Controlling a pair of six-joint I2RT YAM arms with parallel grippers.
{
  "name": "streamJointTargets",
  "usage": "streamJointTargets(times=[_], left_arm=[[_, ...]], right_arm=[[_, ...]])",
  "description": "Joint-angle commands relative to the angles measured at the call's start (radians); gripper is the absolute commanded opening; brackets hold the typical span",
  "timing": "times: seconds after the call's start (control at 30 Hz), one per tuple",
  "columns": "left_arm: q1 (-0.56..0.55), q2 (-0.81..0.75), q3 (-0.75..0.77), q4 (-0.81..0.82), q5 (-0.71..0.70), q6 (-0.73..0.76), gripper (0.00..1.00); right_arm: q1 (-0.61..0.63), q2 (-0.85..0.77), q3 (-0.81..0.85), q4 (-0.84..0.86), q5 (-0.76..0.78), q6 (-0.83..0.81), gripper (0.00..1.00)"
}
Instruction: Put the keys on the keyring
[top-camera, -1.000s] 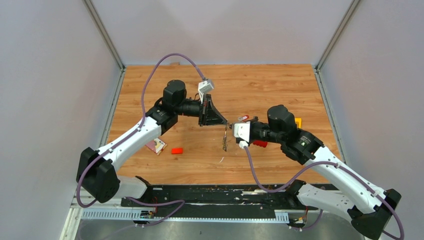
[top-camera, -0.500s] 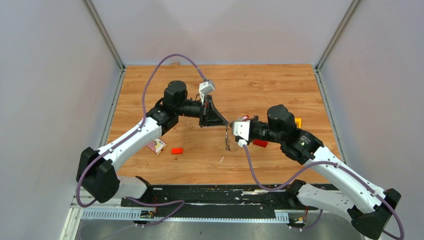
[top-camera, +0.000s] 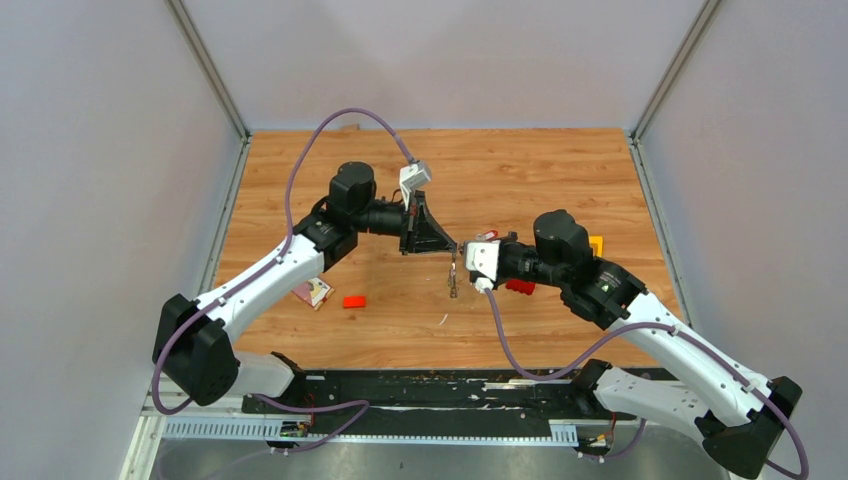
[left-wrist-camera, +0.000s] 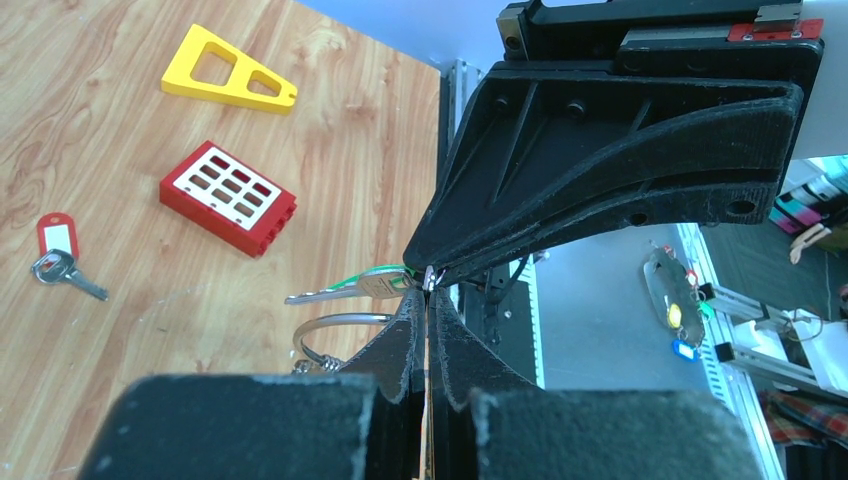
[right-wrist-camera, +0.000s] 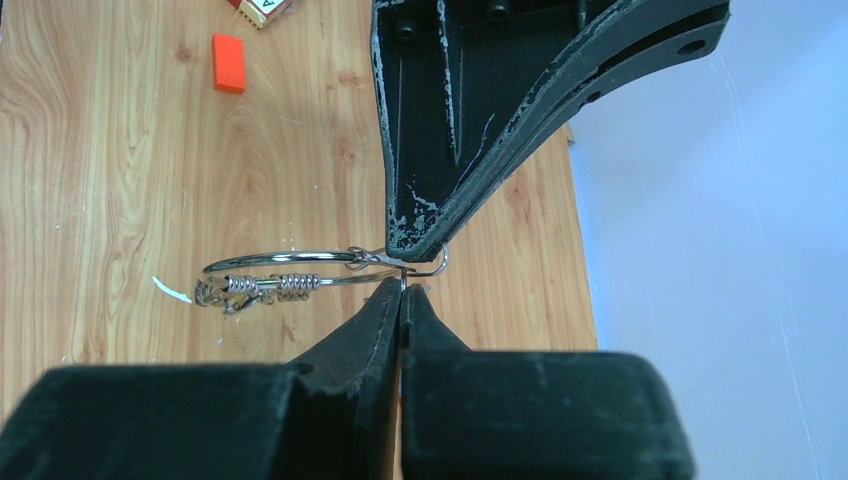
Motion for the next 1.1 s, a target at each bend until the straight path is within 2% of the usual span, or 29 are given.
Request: streamJointTargets(times=[0.0, 1.07], left_arm=[[-0.022, 0.011, 0.008, 0.000, 0.001, 0.032, 0.00], [-0.057, 0.022, 0.034, -0.117, -0.043, 0.127, 0.00]], right_arm=[[0.009, -0.003, 0.045, 0.060, 0.007, 0.018, 0.00], [0.018, 0.003, 0.041, 0.079, 0.061, 0.024, 0.00]])
